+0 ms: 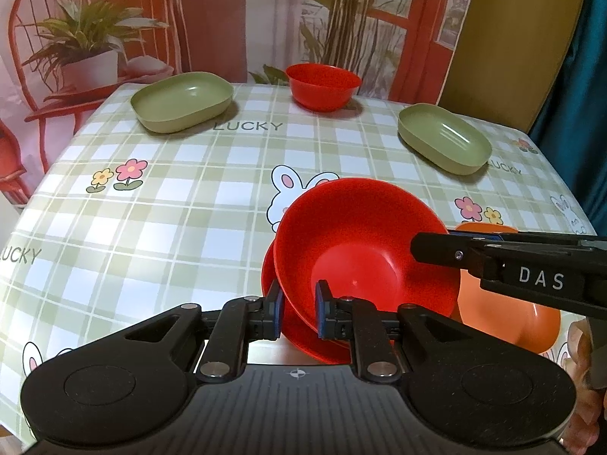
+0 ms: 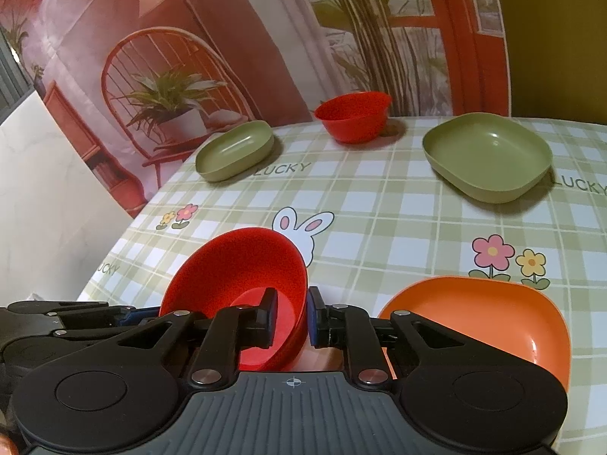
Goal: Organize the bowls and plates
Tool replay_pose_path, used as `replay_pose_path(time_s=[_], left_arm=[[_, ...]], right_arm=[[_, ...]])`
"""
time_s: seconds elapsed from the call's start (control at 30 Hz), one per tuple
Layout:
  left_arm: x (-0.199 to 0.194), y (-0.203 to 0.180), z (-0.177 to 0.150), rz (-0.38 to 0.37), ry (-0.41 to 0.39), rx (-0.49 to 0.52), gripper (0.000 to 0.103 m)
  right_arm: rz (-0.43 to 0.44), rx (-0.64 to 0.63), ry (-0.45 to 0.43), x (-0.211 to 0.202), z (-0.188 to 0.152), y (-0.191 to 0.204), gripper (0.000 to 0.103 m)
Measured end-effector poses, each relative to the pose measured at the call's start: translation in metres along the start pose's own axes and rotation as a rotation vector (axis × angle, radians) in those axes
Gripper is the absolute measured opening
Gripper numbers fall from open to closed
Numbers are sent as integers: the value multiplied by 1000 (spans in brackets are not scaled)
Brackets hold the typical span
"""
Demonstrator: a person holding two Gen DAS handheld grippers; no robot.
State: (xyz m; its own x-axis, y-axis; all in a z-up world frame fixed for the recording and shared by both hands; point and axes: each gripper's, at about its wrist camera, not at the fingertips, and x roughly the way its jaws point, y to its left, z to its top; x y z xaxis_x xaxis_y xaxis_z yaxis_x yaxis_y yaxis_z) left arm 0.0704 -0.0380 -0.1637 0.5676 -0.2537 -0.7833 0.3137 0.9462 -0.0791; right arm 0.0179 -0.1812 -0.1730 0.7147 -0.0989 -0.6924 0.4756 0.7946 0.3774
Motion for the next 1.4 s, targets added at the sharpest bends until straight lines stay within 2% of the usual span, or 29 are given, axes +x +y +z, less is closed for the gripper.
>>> replay_pose_path(time_s=[0.13,0.3,0.83,1.0,1.13,1.2,1.4], left_arm=[[0,1,1,-14,-7,-10,32],[-2,4,3,-8,-25,-30,40],[-13,25,18,3,-110,-94,41],[-23,39,32,17,-171,-111,41],[-31,52,45,-15,-219,-146,41],[-34,56,53,-7,-241,-152,41],[-49,58,73,-1,-317,-101,41]], right_arm=[[-19,-10,-9,-2,1,3,21],[-26,-13,-23,-4,4,2,23],[-43,2,-85,-13,14,-9,25],[-60,-17,-123,-19,27,-14,26],[-66,-35,-164,-26,41,-16,26],[-72,-45,-178,-28,49,-16,27],[-95,-77,-217,-38,74,-20,27]])
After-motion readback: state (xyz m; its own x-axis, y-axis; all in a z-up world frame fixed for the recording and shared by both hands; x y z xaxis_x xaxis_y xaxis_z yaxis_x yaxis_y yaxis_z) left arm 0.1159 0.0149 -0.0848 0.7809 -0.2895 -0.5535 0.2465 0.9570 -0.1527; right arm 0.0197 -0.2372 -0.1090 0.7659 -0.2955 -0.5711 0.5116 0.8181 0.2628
